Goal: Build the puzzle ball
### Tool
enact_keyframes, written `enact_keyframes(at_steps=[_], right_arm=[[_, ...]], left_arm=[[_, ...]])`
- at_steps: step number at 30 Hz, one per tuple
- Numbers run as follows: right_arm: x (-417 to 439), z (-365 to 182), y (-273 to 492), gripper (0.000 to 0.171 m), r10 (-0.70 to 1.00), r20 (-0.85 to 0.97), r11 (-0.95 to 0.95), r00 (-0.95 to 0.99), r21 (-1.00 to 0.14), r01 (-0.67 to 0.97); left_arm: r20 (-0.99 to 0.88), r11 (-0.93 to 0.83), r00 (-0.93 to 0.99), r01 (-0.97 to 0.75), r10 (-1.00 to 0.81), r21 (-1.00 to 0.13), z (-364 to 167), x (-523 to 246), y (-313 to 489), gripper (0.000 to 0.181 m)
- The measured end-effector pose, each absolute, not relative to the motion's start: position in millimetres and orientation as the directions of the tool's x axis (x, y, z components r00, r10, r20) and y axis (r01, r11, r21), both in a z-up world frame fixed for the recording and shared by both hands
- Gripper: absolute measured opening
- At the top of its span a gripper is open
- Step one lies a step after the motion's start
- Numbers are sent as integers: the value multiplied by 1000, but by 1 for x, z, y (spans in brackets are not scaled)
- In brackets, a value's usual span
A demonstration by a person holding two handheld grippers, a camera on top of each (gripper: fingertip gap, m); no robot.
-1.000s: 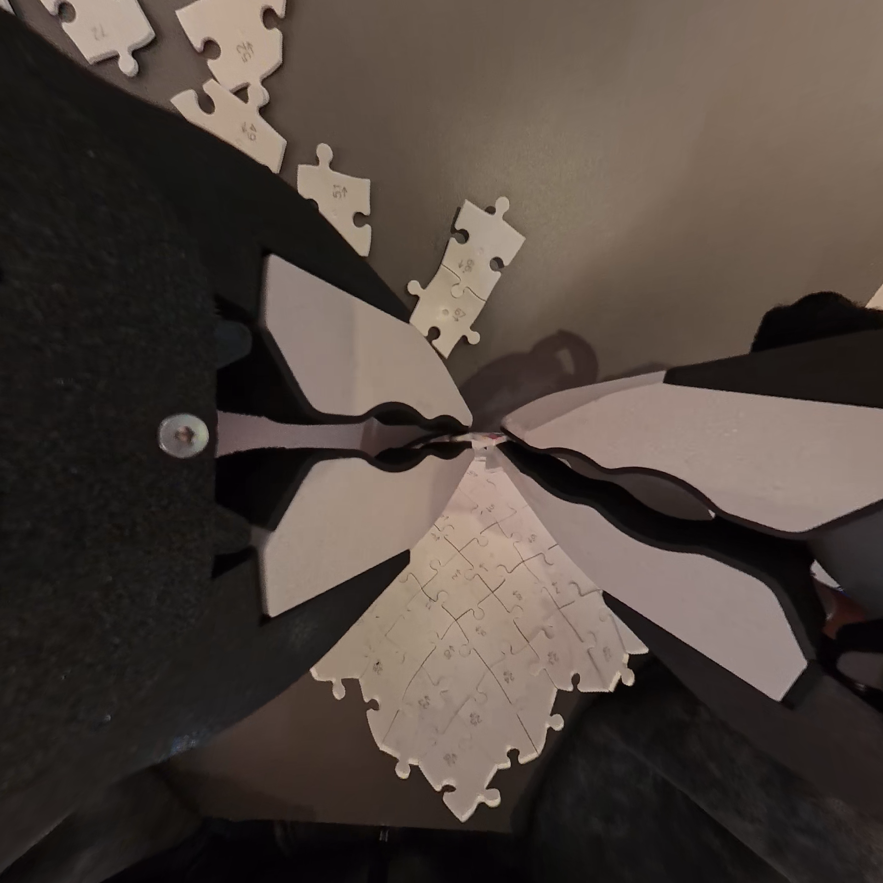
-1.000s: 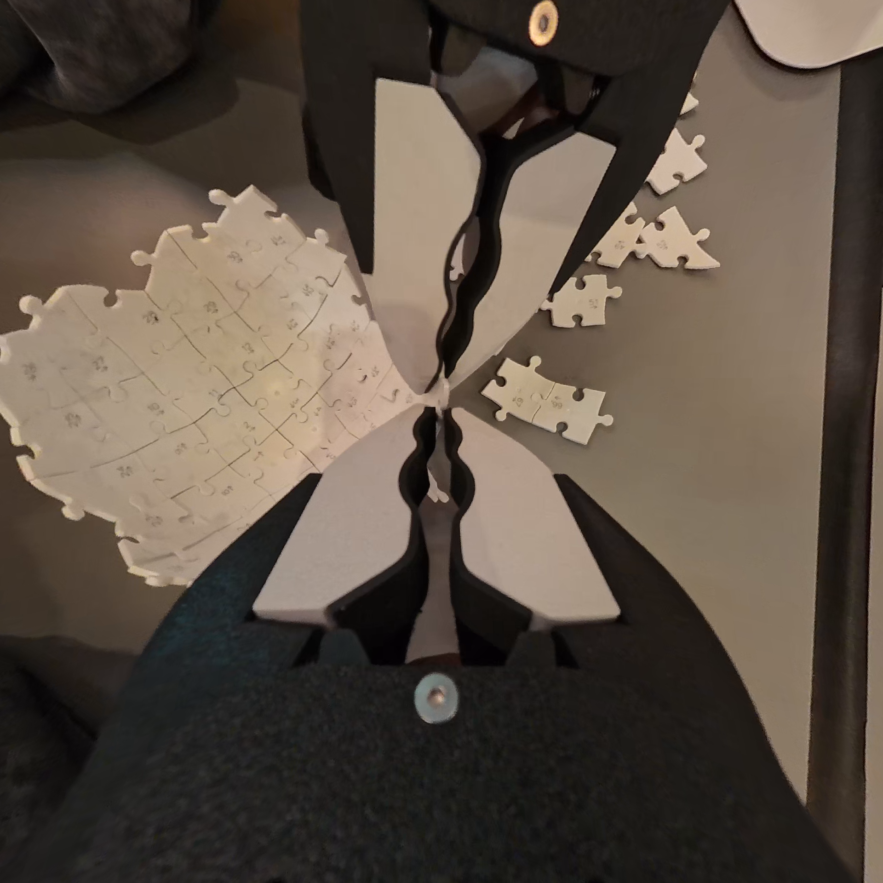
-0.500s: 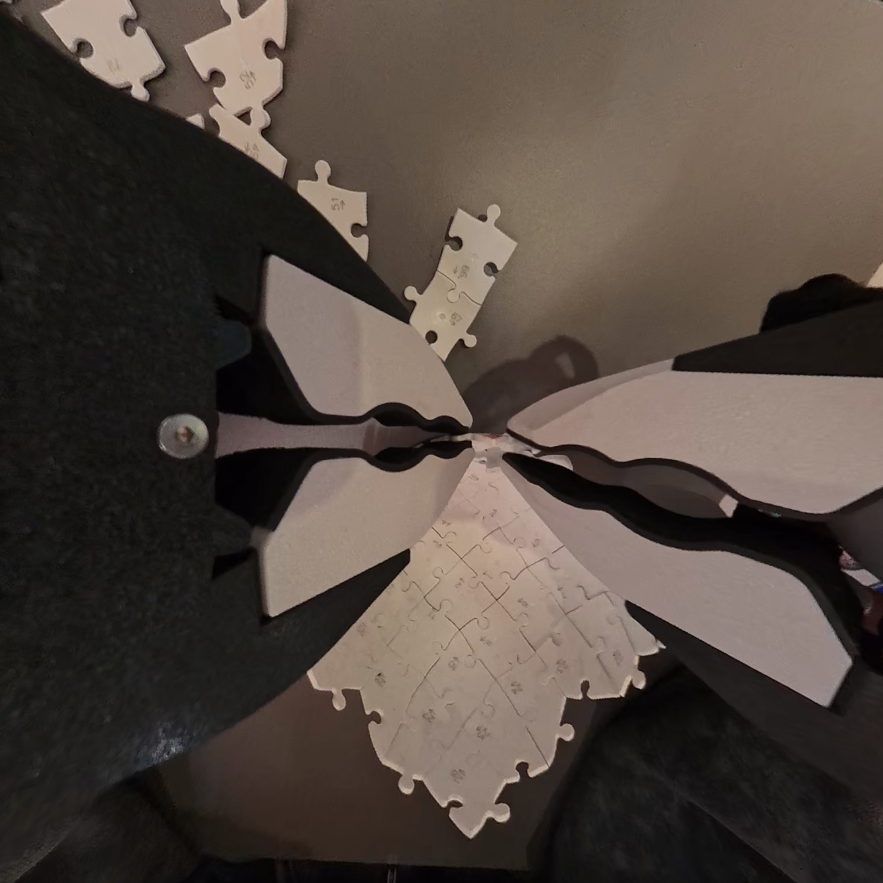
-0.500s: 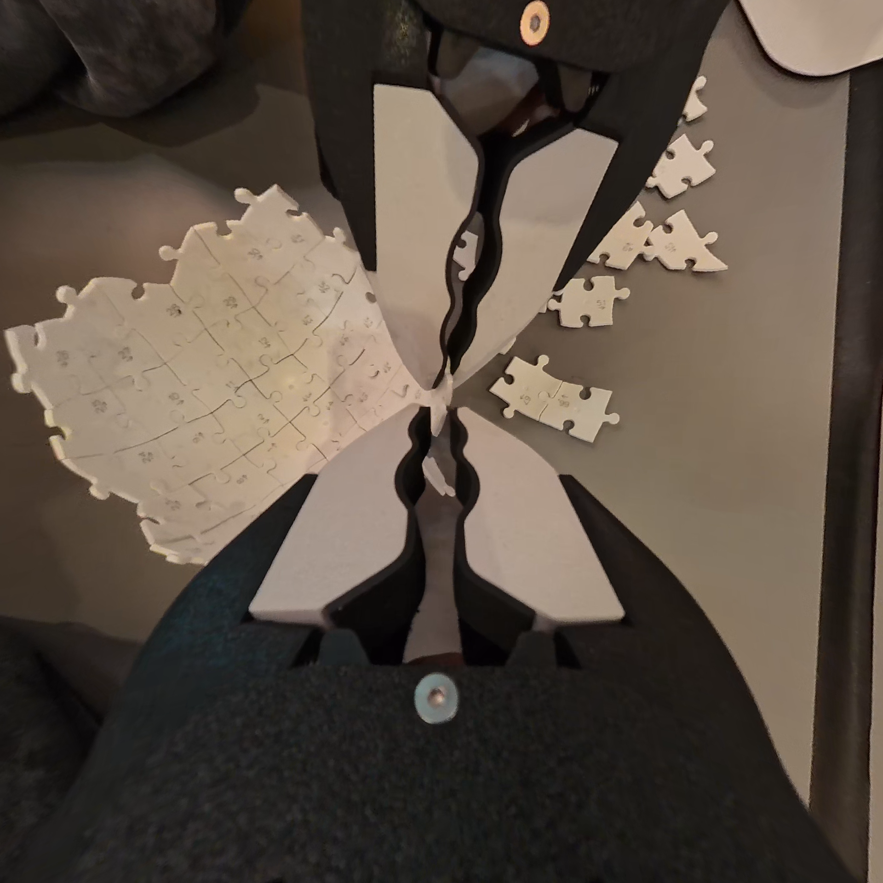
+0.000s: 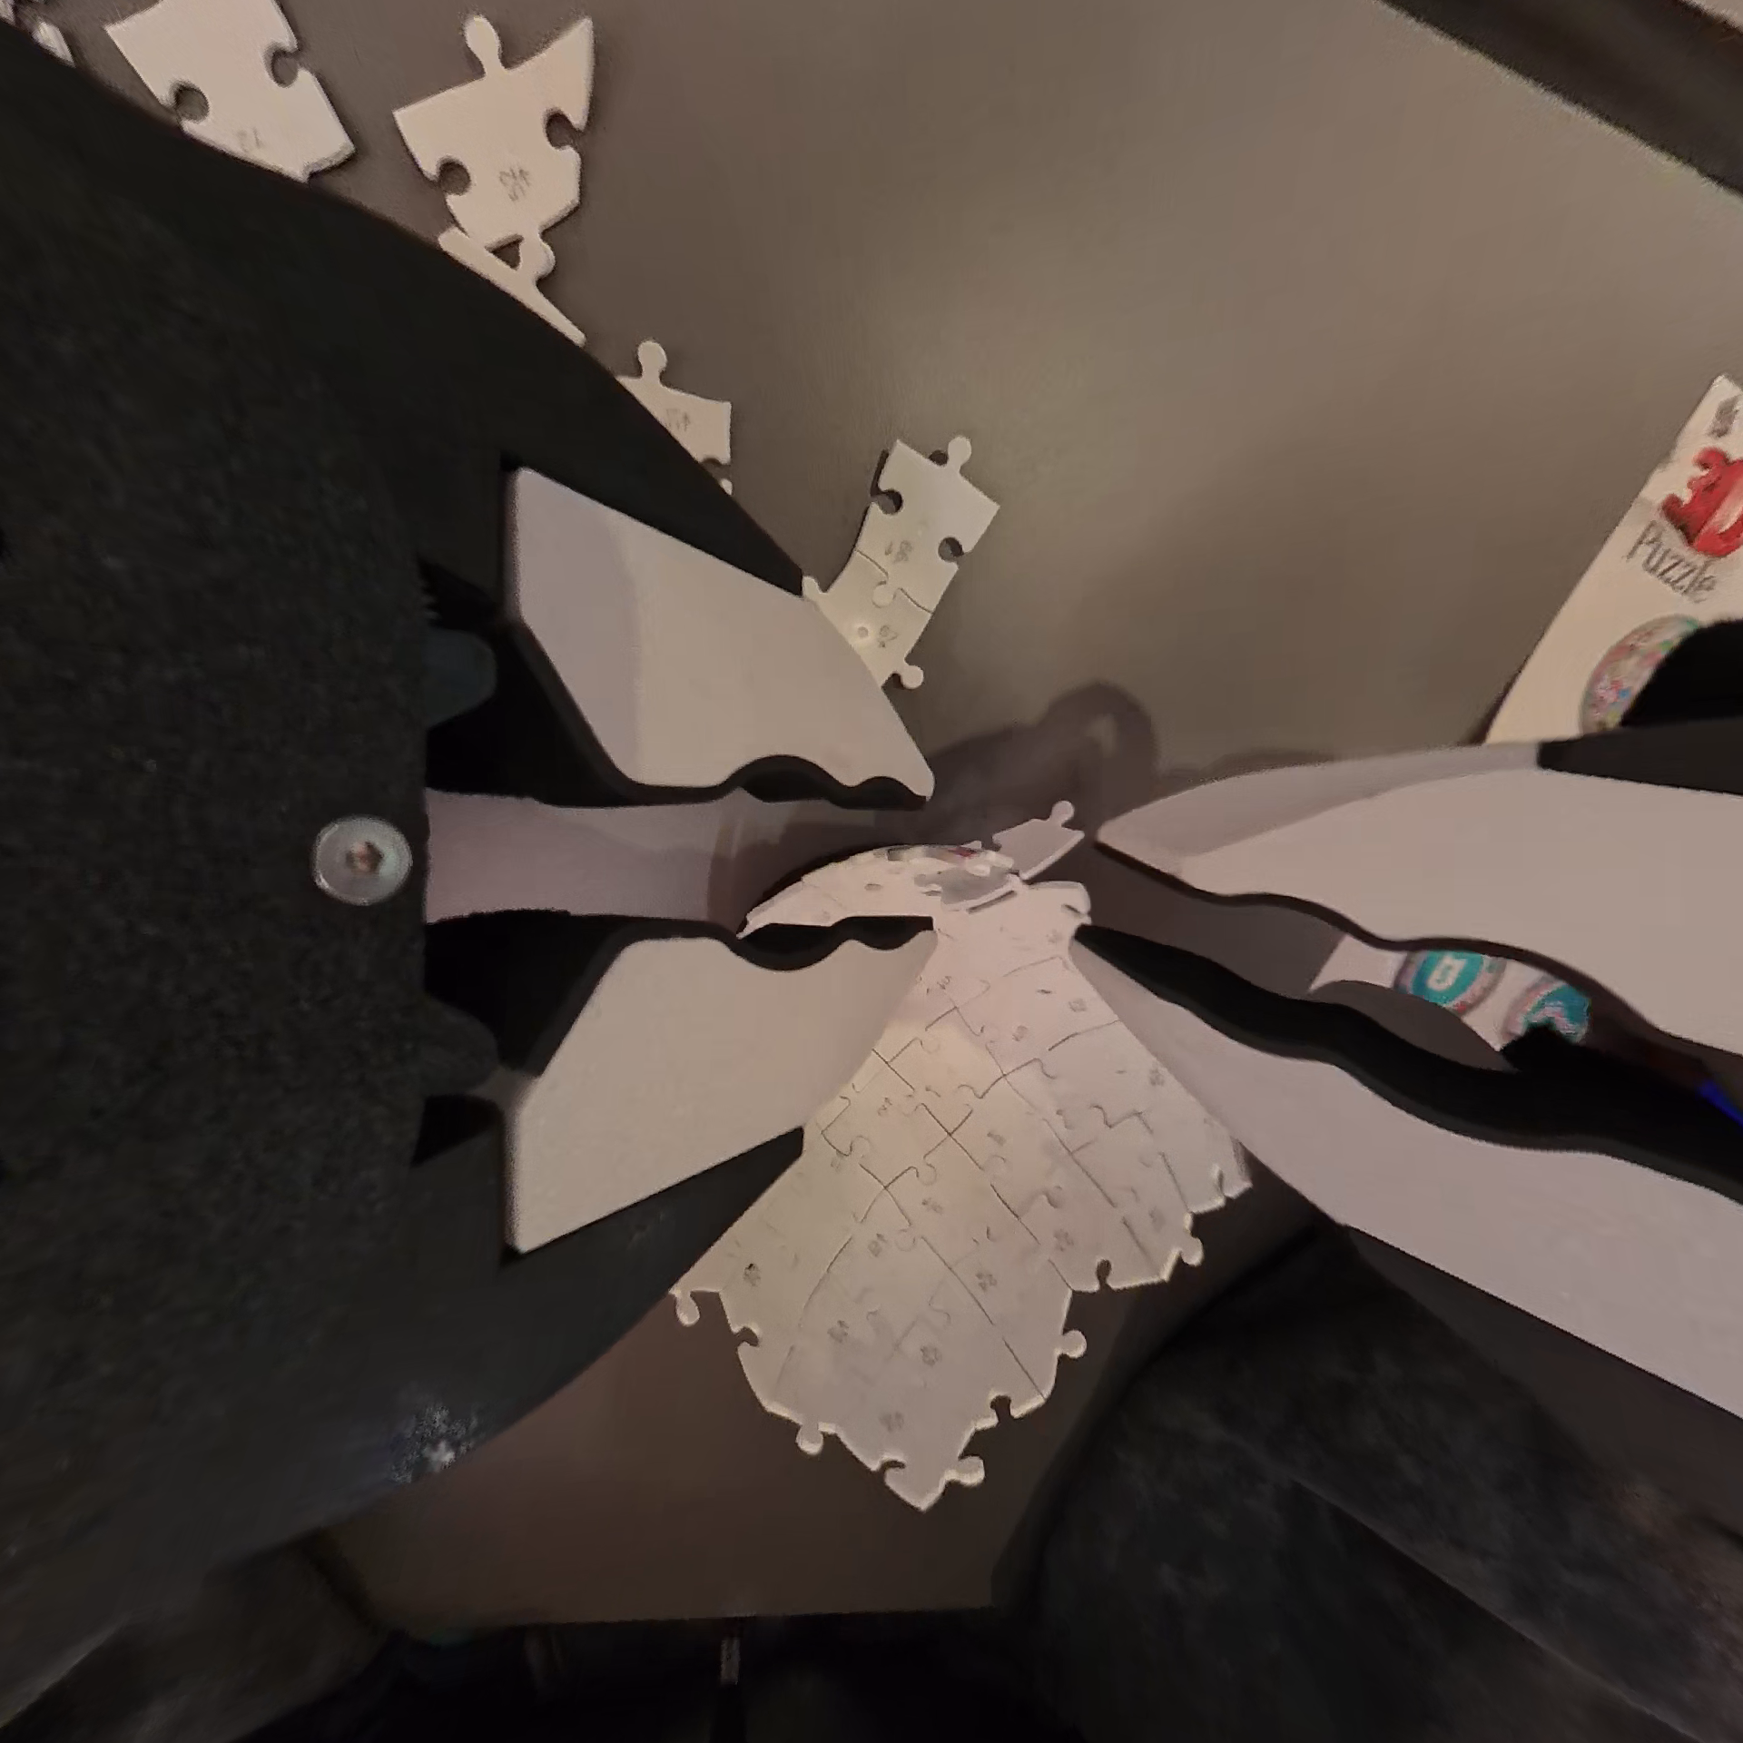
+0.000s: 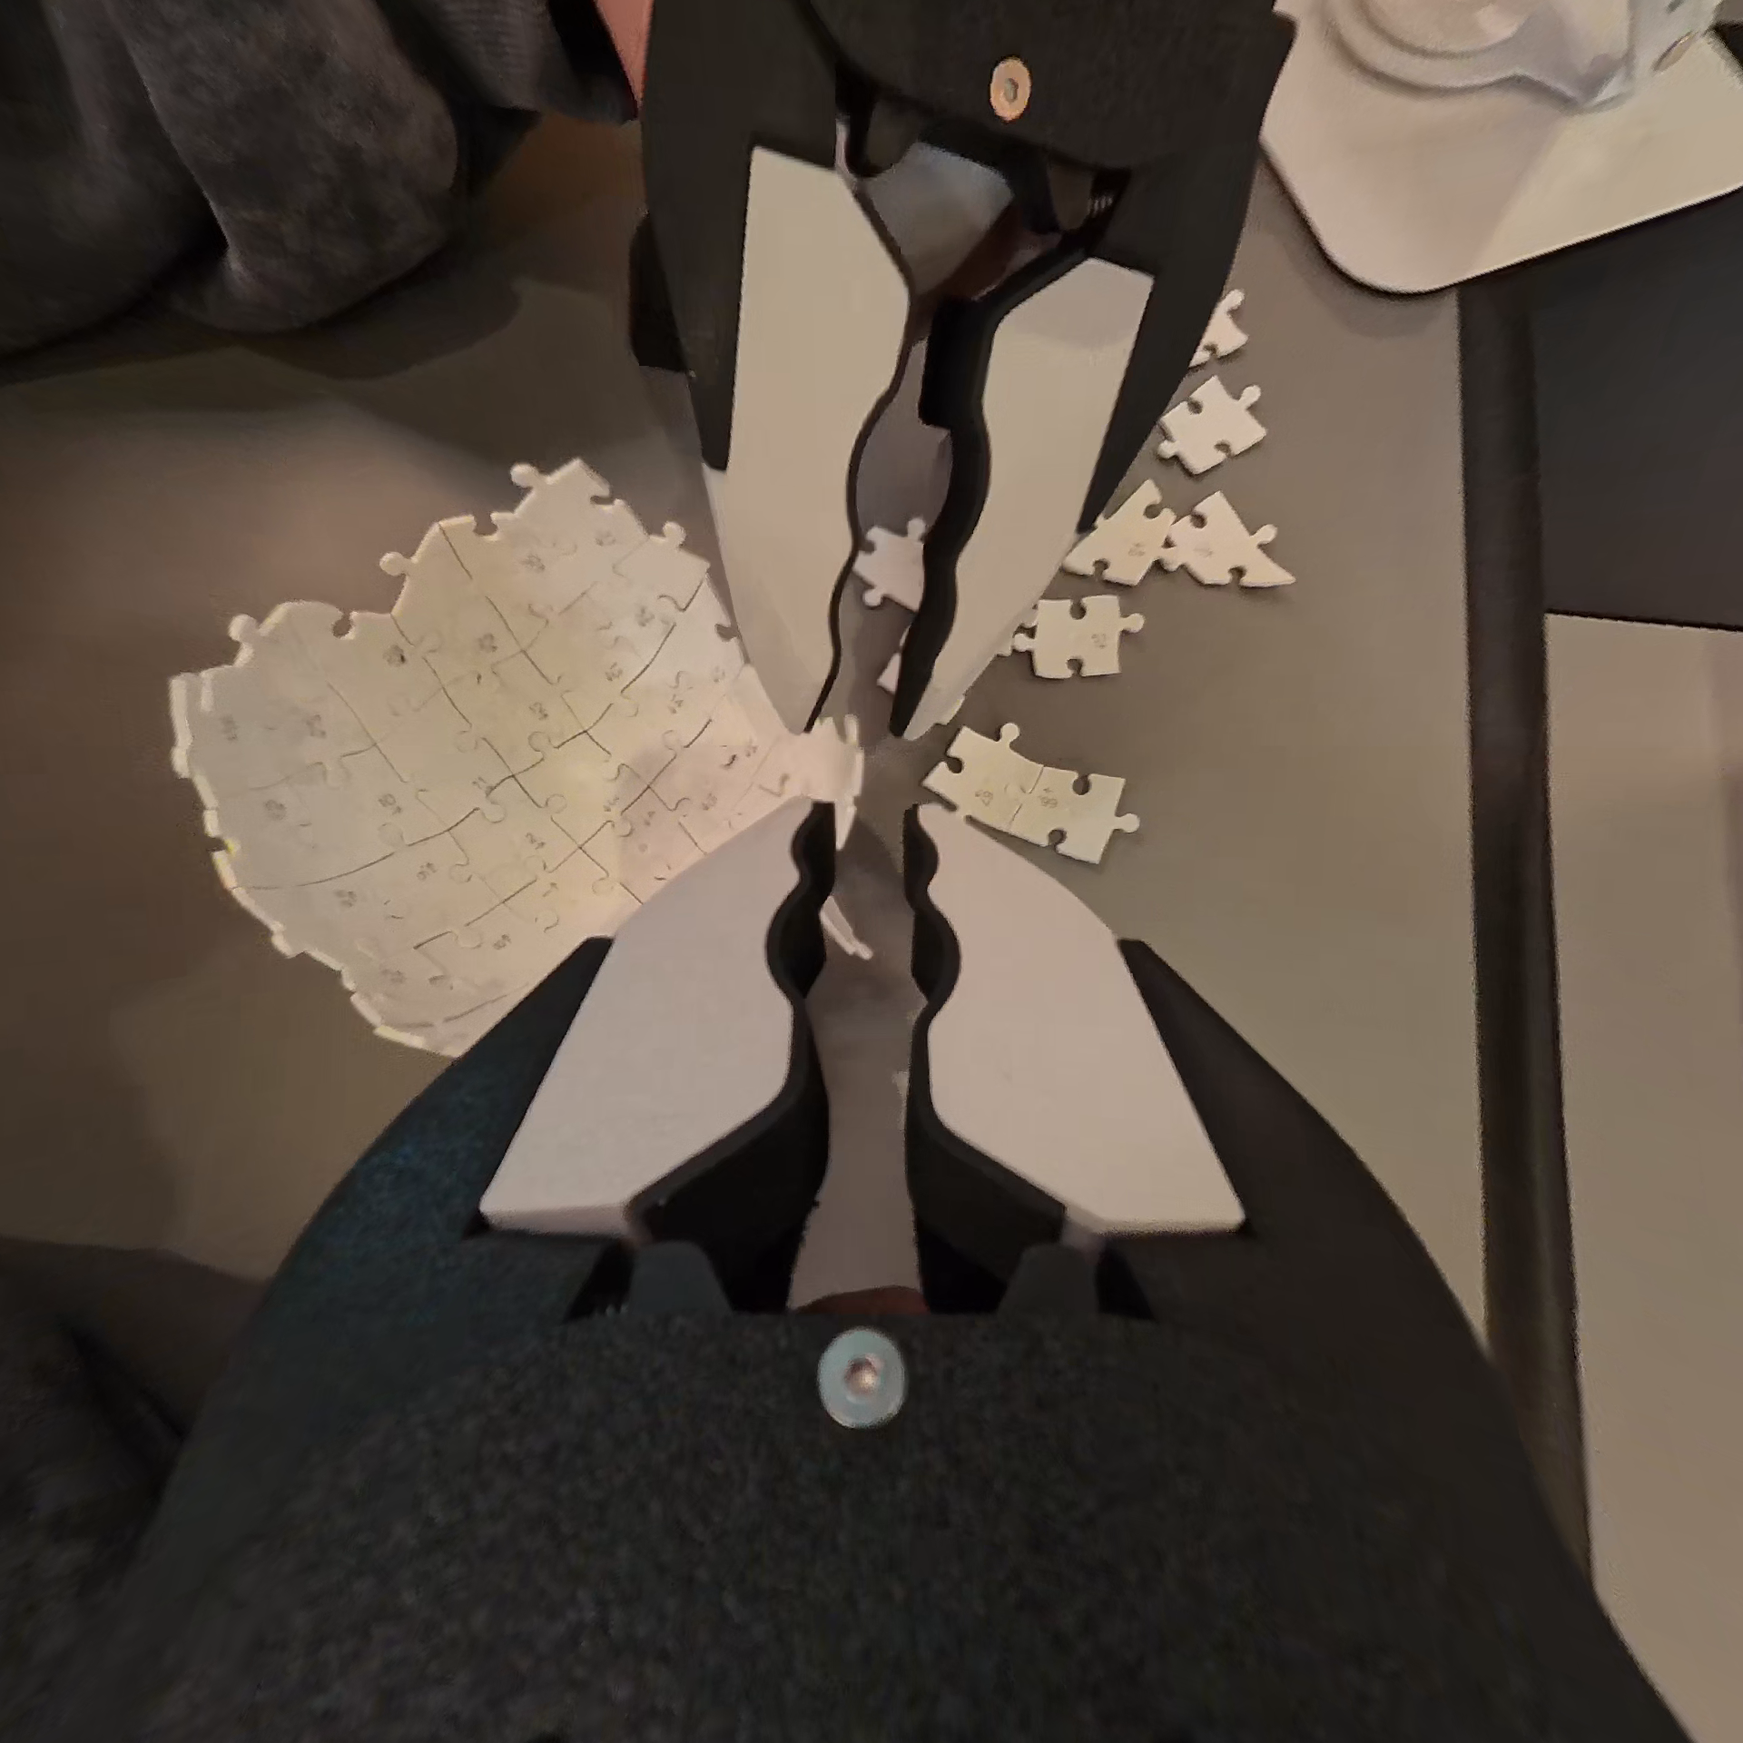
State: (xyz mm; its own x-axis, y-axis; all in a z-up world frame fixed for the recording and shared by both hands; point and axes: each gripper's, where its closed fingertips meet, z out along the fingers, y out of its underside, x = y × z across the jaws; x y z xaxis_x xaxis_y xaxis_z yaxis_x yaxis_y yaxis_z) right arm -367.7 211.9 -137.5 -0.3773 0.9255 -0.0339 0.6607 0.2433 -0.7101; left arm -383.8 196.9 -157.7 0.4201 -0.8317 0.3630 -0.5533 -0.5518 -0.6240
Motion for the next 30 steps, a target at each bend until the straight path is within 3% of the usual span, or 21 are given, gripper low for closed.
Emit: enact_keyframes(at_steps=[6, 18, 22, 25, 27, 30], right_arm=[[-367, -113, 212, 13, 932, 23, 256, -362, -748, 612], [-353, -118, 219, 16, 960, 48, 246, -278, -623, 743], [-353, -125, 220, 16, 960, 42, 244, -275, -600, 762], [-353, -130, 220, 16, 959, 47, 255, -281, -583, 772], [-353, -132, 220, 16, 958, 46, 256, -282, -577, 776], [-355, -135, 219, 16, 957, 34, 254, -288, -580, 774]], left_arm=[[388, -587, 457, -470, -800, -659, -146, -395, 206, 21], [374, -628, 505, -629, -778, -458, -176, -390, 181, 23], [371, -640, 521, -627, -769, -444, -180, -382, 185, 22], [357, -643, 535, -624, -766, -444, -183, -381, 189, 16], [350, -638, 534, -626, -770, -448, -183, -382, 190, 3], [346, -635, 532, -624, -772, -456, -182, -382, 191, 2]])
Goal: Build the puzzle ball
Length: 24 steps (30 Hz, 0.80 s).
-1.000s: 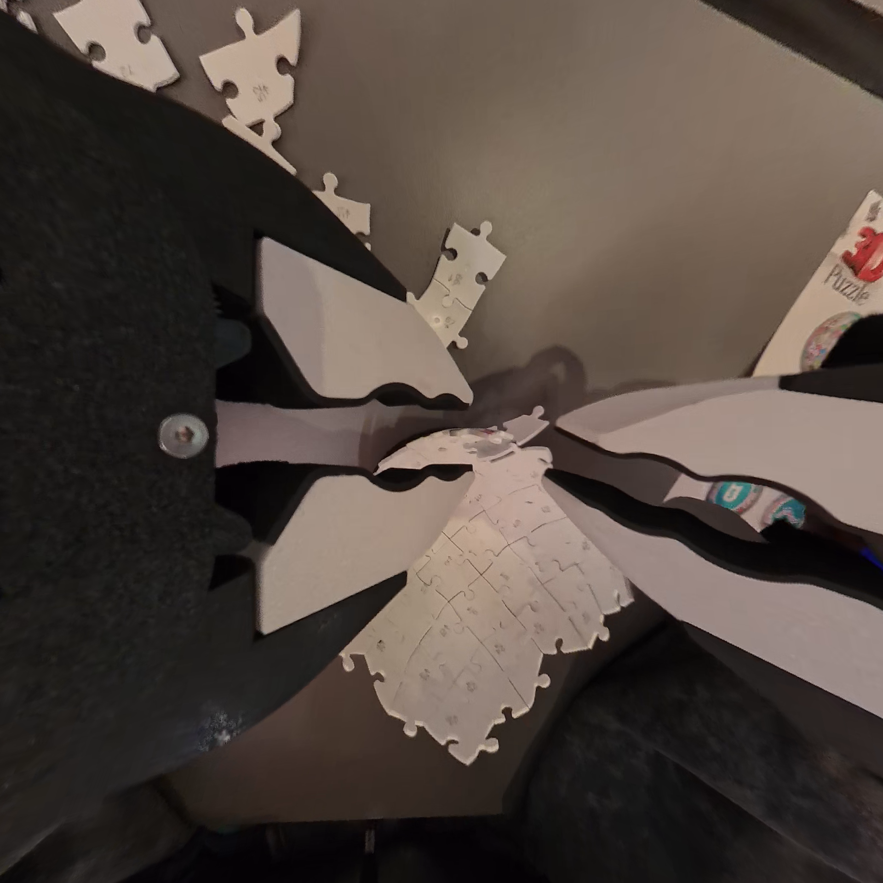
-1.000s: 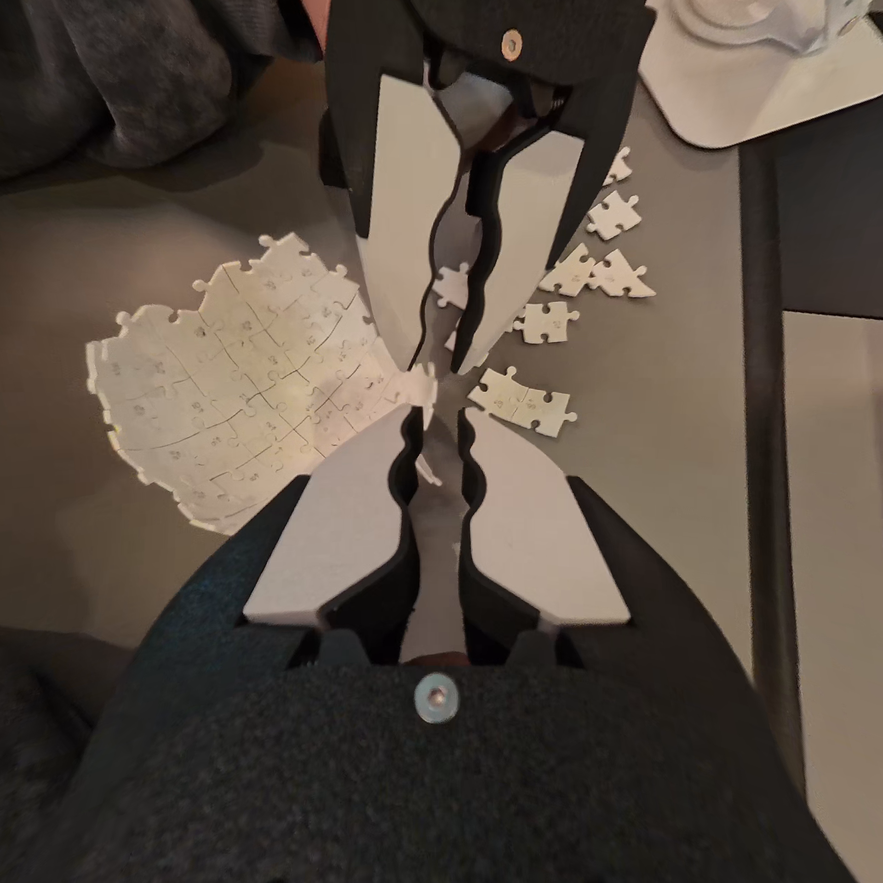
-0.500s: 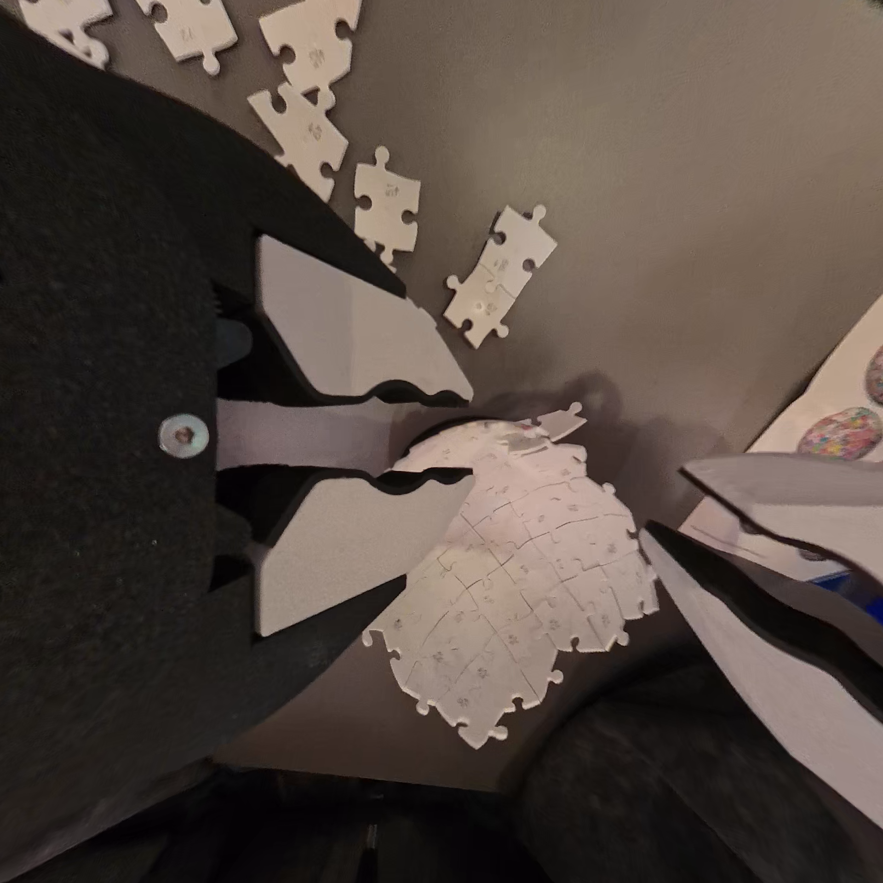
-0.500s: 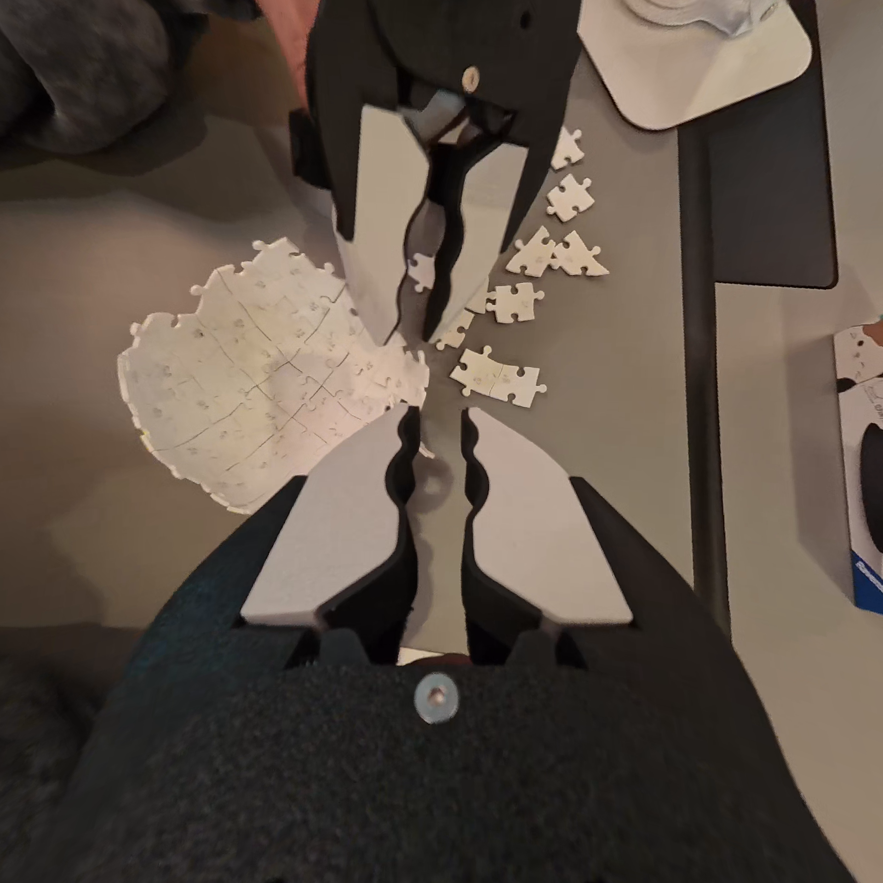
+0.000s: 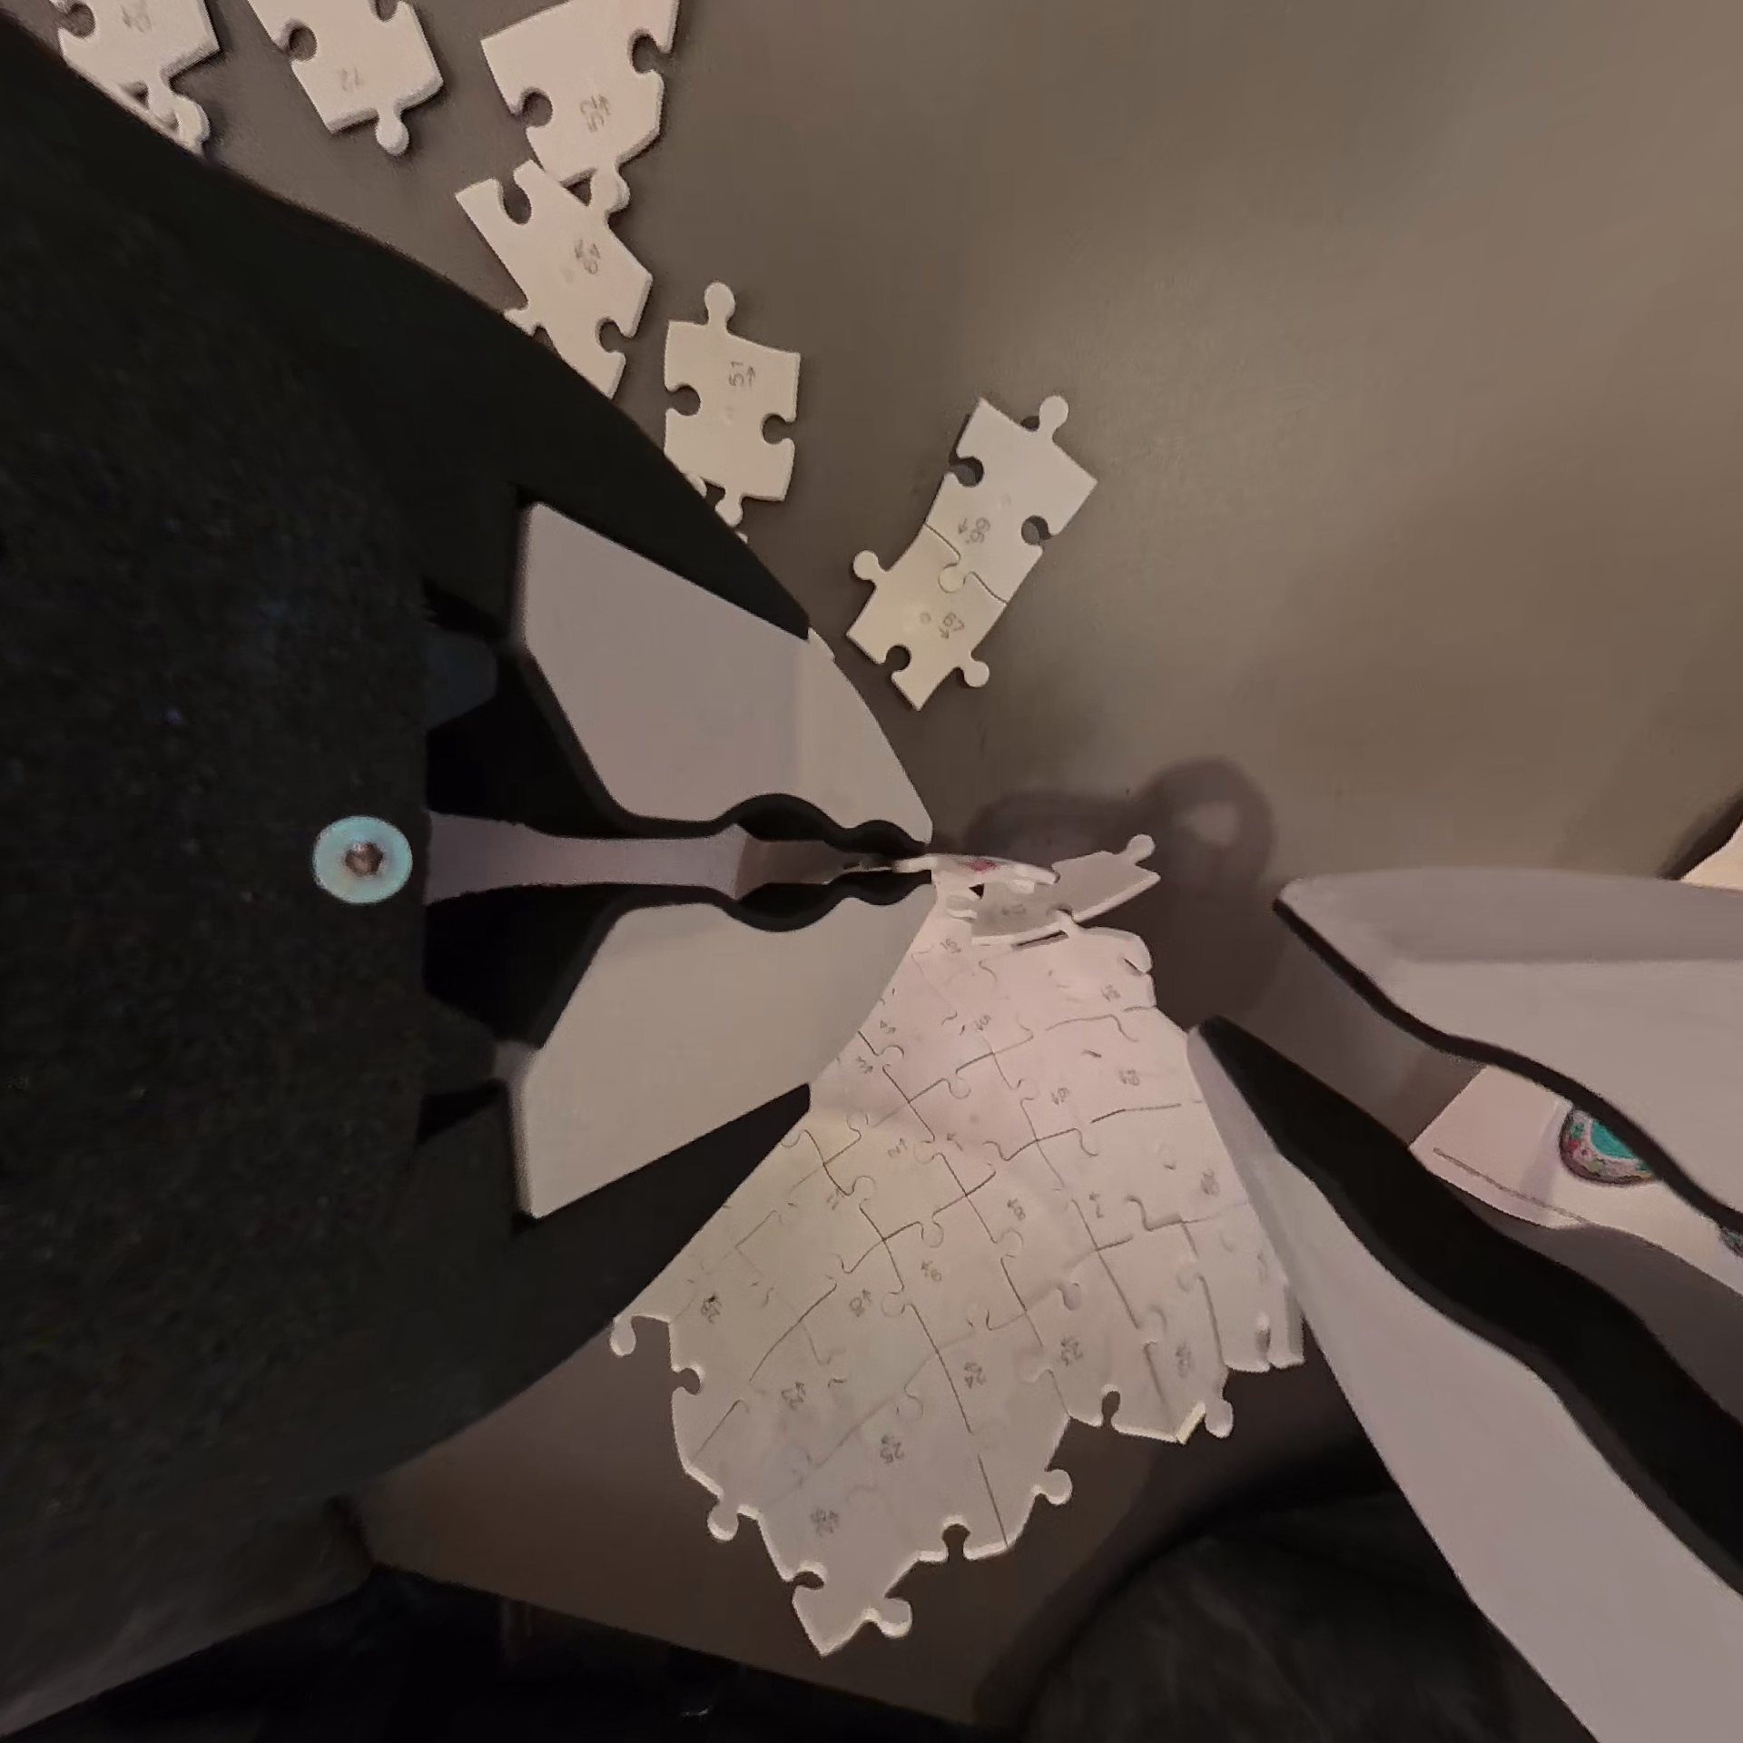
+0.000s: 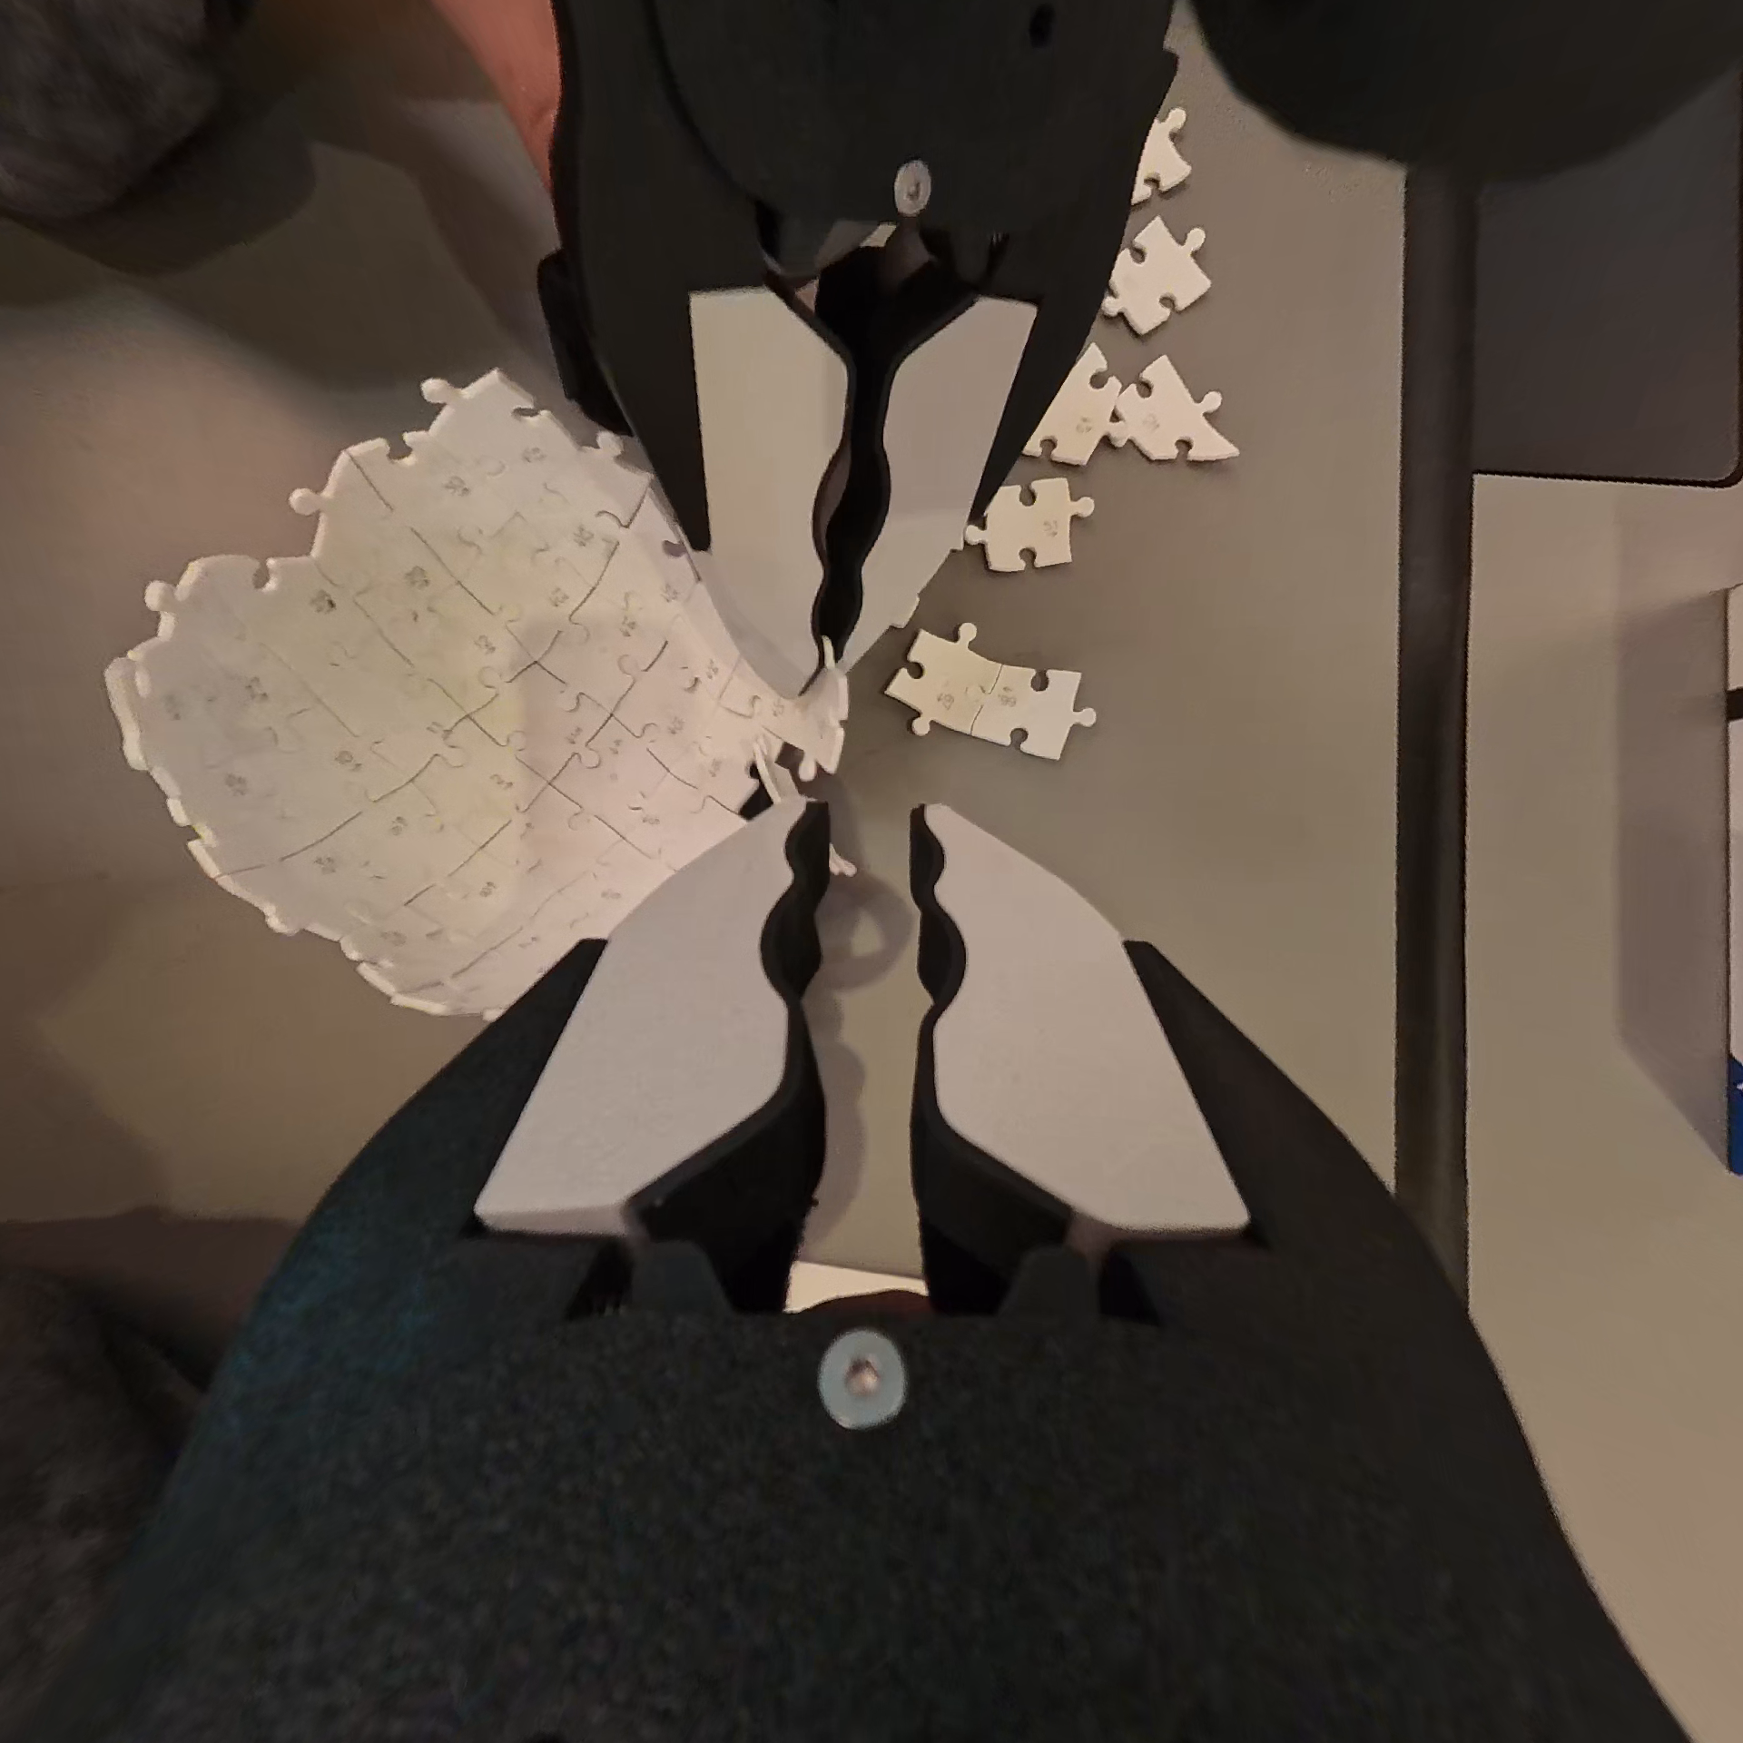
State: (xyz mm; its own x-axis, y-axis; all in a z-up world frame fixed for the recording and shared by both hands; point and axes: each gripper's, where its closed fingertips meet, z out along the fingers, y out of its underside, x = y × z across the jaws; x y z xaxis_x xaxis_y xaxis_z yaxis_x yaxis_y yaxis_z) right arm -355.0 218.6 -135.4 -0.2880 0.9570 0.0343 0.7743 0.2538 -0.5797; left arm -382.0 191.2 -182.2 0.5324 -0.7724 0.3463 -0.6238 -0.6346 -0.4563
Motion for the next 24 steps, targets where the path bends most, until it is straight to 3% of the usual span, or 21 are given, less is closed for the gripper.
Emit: enact_keyframes(at_steps=[11, 15, 19, 21, 24], right_arm=[[-354, -143, 221, 16, 958, 3, 234, -285, -580, 780], [-355, -139, 218, 18, 956, -62, 189, -287, -618, 763], [-358, -131, 196, 13, 925, -25, 285, -379, -615, 735], [-360, -131, 184, 8, 895, 35, 379, -445, -584, 718], [-360, -148, 184, 9, 859, 156, 505, -487, -404, 763]], left_arm=[[311, -598, 512, -654, -801, -464, -183, -381, 189, 2], [313, -598, 512, -641, -800, -481, -176, -382, 190, 20], [294, -591, 519, -626, -803, -508, -160, -392, 190, 21], [280, -603, 550, -588, -787, -539, -147, -403, 196, 21], [284, -650, 627, -490, -726, -581, -132, -421, 211, 21]])
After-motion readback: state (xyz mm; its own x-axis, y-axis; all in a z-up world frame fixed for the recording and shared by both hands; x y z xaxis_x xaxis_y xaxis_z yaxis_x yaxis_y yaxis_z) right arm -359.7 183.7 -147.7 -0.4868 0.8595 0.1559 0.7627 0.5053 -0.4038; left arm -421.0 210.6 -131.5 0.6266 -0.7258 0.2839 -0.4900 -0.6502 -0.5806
